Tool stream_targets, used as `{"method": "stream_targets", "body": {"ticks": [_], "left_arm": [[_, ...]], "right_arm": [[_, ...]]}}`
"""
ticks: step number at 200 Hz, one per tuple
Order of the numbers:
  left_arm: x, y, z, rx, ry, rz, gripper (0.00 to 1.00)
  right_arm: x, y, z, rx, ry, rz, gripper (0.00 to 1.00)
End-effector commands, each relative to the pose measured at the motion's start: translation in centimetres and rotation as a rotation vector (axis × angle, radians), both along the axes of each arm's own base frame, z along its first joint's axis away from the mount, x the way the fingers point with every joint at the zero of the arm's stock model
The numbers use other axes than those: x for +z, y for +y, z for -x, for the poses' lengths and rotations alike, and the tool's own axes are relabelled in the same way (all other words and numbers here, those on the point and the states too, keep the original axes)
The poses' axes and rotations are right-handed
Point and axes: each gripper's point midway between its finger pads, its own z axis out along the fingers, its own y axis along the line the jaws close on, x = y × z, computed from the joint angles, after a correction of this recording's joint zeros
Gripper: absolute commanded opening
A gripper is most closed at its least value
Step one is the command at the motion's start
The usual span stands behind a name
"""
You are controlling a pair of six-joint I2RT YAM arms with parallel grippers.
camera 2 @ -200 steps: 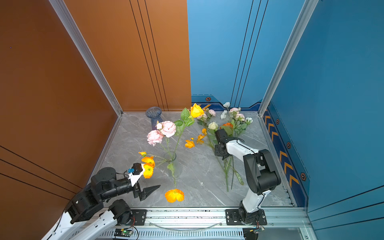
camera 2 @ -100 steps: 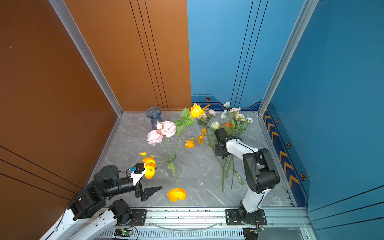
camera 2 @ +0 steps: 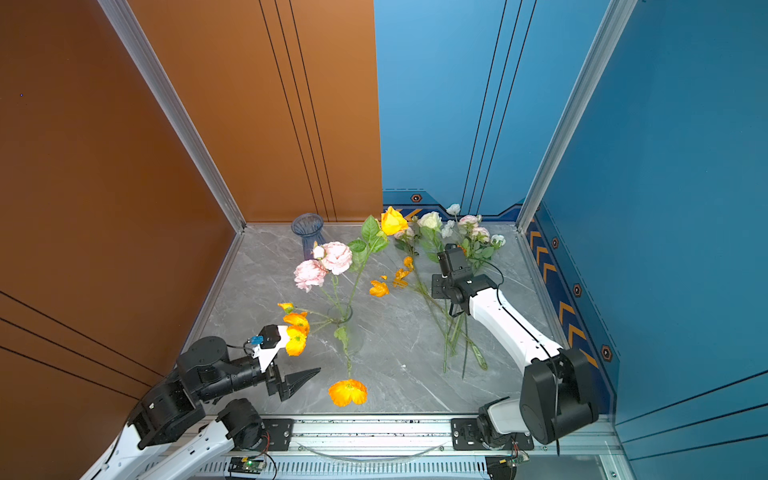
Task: Arrange the flowers into the vase
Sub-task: 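Lift the cream rose with the right gripper toward the clear vase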
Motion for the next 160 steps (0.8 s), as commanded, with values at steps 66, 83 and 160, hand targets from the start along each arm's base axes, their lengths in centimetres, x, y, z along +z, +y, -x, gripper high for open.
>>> {"method": "stream_targets", "body": {"ticks": [66, 83, 160], "left_arm": [[0.2, -0.2, 0.3, -0.018, -0.003, 0.017, 0.98], [0.2, -0.3, 0.3, -0.025, 0.000, 0.016, 0.98], [0.0, -0.3, 0.2, -0.018, 0.000, 0.013, 0.98]], "right_arm": [[16.6, -0.6, 6.9, -0.119, -0.564, -0.175, 0.00], [18.6, -0.4, 7.9, -0.108, -0.646, -0.212, 0.00], [27.2, 9.0, 10.7, 0.179, -1.020, -0.421, 0.00]]}}
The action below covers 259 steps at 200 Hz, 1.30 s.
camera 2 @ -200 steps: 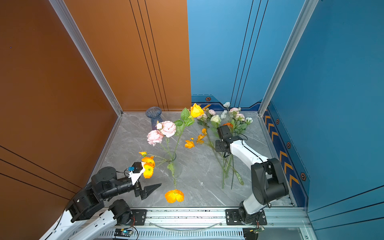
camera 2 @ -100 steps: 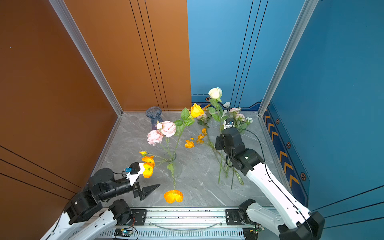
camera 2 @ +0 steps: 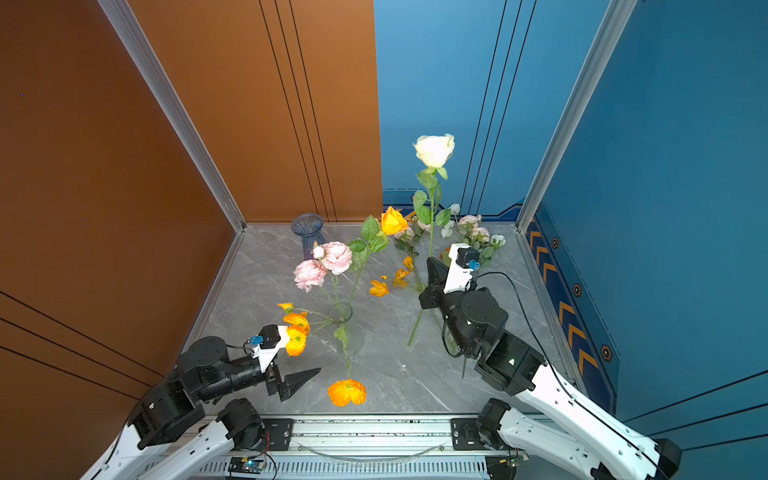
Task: Arrange the flowers into the vase
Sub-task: 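Lift the cream rose with the right gripper toward the clear vase, then lower the cream rose stem into the clear vase and open the right gripper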
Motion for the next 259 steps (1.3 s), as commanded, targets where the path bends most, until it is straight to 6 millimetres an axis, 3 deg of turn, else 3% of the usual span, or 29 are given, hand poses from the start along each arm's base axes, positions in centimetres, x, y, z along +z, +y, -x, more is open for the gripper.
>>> {"method": "stream_targets", "body": {"ticks": [1, 41, 119, 202, 259], "left_arm": [[0.0, -0.2, 0.1, -0.014, 0.002, 0.009, 0.98], [-0.2, -0.3, 0.0, -0.015, 0.009, 0.005, 0.98], [-0.2, -0.3, 0.0, -0.016, 0.013, 0.005, 0.98], [-0.4, -0.5, 0.0, -0.025, 0.023, 0.001, 0.98], [-0.5, -0.7, 0.1, -0.036, 0.030, -0.002, 0.98]], "right_arm": [[4.9, 1.6, 0.7, 0.015, -0.198, -0.077, 0.00], [7.9, 5.5, 1.9, 0.072, -0.315, -0.096, 0.00], [9.6, 10.3, 2.3, 0.109, -0.414, -0.131, 0.00], [6.4, 14.2, 2.4, 0.114, -0.446, -0.194, 0.00], [2.8, 15.1, 4.6, 0.044, -0.449, -0.149, 0.00]]}}
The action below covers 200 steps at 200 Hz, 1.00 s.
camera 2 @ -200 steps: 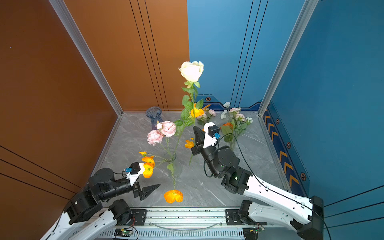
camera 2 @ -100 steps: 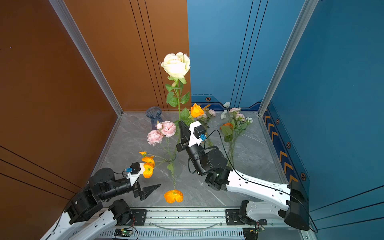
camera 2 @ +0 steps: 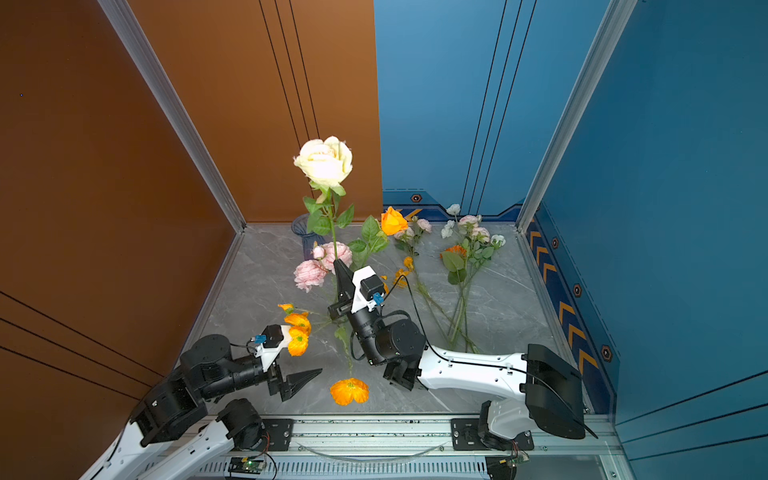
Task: Arrange the flowers into the vase
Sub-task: 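Lower the cream rose stem into the clear vase and open the right gripper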
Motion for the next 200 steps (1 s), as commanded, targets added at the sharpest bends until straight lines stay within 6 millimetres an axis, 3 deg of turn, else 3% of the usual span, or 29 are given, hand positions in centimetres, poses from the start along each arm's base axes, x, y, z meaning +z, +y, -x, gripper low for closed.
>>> {"method": "stream_targets", "body": {"ticks": [1, 40, 167, 183, 200], "left_arm": [[-0.1, -0.4, 0.2, -0.024, 0.010, 0.009, 0.98], [-0.3, -0.5, 0.2, -0.031, 0.019, 0.005, 0.98], [-0.5, -0.6, 0.2, -0.036, 0.031, 0.001, 0.98], [-0.6, -0.7, 0.1, -0.036, 0.034, -0.003, 0.98], [-0.7, -0.7, 0.2, -0.038, 0.037, -0.004, 0.98]], "right_arm": [[-0.1, -1.9, 0.7, -0.091, -0.014, -0.059, 0.00], [-3.2, -2.2, 0.5, -0.111, 0.054, -0.040, 0.00], [-9.5, -1.4, -0.7, -0.137, 0.137, 0.055, 0.00], [-10.2, -1.2, -0.8, -0.135, 0.144, 0.063, 0.06], [-10.5, -1.1, -0.8, -0.138, 0.149, 0.070, 0.21]]}}
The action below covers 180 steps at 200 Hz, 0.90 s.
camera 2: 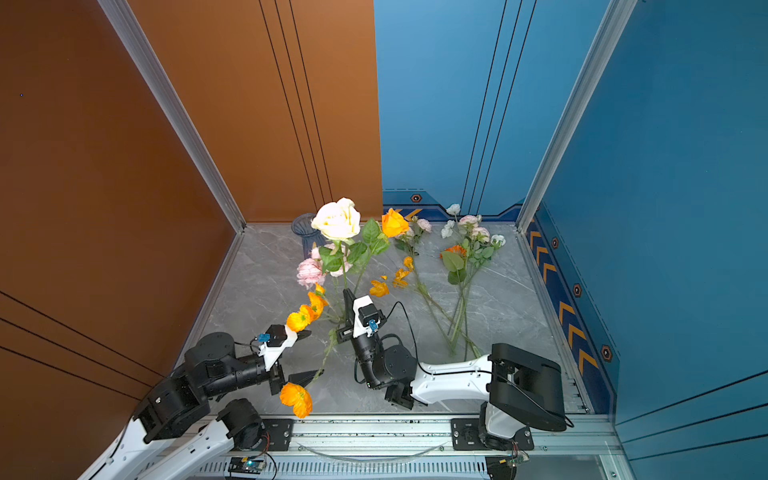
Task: Arrange the flowers into the vase
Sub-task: 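Lower the cream rose stem into the clear vase and open the right gripper, then draw the right gripper back to the flower pile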
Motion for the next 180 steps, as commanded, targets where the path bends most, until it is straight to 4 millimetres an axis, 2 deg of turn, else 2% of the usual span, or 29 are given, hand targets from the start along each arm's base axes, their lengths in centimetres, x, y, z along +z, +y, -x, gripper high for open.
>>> {"method": "stream_targets", "body": {"ticks": [1, 45, 75, 91, 107, 136, 164, 180], "left_arm": [[-0.3, -0.3, 0.1, -0.021, 0.015, 0.007, 0.98], [-0.3, -0.4, 0.1, -0.023, 0.014, 0.007, 0.98], [-0.1, -0.3, 0.2, -0.024, 0.015, 0.010, 0.98], [-0.1, -0.3, 0.2, -0.022, 0.013, 0.012, 0.98], [0.0, -0.2, 0.1, -0.013, 0.005, 0.016, 0.98], [0.2, 0.4, -0.6, 0.038, -0.008, 0.012, 0.98], [0.7, 1.9, -2.4, 0.182, 0.000, 0.011, 0.98], [0.6, 2.3, -3.1, 0.237, 0.025, 0.021, 0.98]], "right_arm": [[-0.8, -0.6, -0.5, -0.031, 0.024, -0.021, 0.22], [-0.5, -0.6, 0.1, -0.029, 0.012, -0.002, 0.38], [-0.5, -1.2, 0.8, -0.051, 0.016, 0.018, 0.59], [-0.8, -2.1, 1.6, -0.085, 0.030, 0.048, 0.70], [-1.3, -3.9, 2.3, -0.154, 0.068, 0.075, 0.78], [-2.4, -7.4, 2.7, -0.280, 0.149, 0.181, 0.79], [-3.1, -12.1, 2.2, -0.381, 0.244, 0.226, 0.78], [-4.1, -15.7, 1.5, -0.390, 0.321, 0.196, 0.75]]}}
